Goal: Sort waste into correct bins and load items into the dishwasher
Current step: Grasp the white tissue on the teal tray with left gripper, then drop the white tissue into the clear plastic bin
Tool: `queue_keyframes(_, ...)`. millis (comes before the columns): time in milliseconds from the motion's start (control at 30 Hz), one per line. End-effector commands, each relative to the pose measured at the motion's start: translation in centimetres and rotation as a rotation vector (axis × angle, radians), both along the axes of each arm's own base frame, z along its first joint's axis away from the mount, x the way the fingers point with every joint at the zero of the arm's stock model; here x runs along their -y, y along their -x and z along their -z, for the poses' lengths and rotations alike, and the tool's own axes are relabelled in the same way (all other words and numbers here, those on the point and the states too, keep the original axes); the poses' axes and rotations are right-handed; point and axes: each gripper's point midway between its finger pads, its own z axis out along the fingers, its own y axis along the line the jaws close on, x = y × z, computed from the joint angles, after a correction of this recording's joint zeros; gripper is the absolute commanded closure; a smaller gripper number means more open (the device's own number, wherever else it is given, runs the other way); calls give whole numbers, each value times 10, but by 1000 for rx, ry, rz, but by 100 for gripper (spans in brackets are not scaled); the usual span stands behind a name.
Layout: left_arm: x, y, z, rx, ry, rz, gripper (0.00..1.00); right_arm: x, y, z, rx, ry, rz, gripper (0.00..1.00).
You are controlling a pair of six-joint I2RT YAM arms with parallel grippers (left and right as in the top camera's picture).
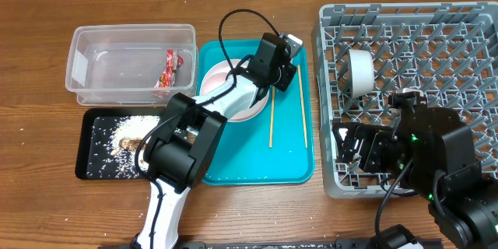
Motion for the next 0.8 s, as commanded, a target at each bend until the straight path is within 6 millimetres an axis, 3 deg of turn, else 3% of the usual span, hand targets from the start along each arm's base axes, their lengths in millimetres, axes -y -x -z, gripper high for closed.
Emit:
queue_keyframes(0,2,-6,-58,28,133,-67,96,0,0,-6,19,-4,-2,0)
queue_keyframes(67,2,-6,-96,73,177,-52,96,0,0,-6,19,-5,-2,0)
queue_keyframes(100,-3,-4,-128,110,199,-56,96,0,0,-6,19,-5,-2,0)
queue_keyframes(167,-12,0,-155,134,212,-63,96,0,0,-6,19,-5,-2,0)
queue_keyframes(233,-38,14,-189,127,204,-95,96,0,-1,-7,23,-6,-3,1)
queue_keyframes(267,-51,21,-195,101,194,-127,96,0,-1,-7,26,-7,-2,0)
queue_keyframes(367,-105,36,-195,3,136,-332,96,0,-2,-8,29,-9,-2,0)
queue_keyframes(500,-207,67,-177,-139,-25,-708,96,0,-2,-8,31,-9,-3,0)
queue_keyframes(600,-247,78,-160,-227,-77,-813,96,0,-2,-8,31,-9,-2,0)
queue_keyframes(633,-266,73,-152,-239,-82,-858,96,0,-2,-8,30,-9,-3,0)
queue_keyframes(767,-287,49,-152,-181,-76,-841,96,0,-1,-7,25,-7,-3,0)
